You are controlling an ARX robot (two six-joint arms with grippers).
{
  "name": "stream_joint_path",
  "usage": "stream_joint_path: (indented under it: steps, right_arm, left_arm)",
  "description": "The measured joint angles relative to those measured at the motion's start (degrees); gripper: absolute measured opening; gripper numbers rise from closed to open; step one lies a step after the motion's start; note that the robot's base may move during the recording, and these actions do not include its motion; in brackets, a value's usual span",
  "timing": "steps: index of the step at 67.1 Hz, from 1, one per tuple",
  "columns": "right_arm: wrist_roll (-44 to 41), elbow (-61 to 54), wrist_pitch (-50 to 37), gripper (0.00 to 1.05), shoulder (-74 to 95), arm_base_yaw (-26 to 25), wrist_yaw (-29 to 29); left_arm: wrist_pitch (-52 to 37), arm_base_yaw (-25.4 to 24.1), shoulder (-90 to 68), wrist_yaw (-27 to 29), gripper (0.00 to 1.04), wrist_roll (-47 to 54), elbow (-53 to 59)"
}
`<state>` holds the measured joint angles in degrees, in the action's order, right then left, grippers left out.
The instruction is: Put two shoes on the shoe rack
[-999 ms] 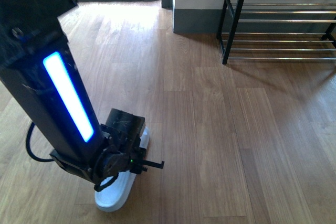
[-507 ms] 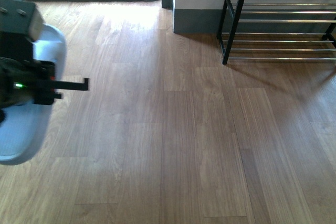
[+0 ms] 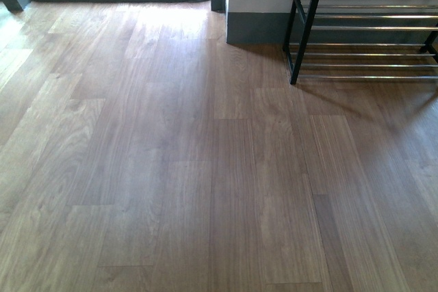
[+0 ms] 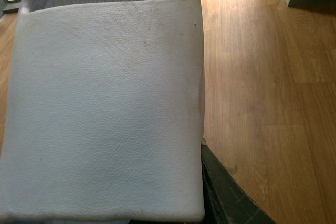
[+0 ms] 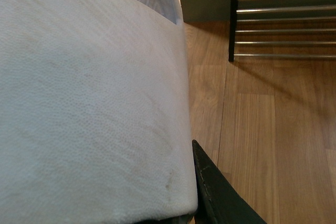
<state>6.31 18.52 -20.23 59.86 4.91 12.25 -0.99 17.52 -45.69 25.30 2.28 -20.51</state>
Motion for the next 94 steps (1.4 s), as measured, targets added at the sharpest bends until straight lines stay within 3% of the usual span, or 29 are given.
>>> stream_joint_path:
  steps: [94]
  right_arm:
    - [0.0,0.0,0.0,0.01,0.0,0.0,0.0]
  left_arm:
    - [0.0,0.0,0.0,0.1,0.02,0.1,0.0]
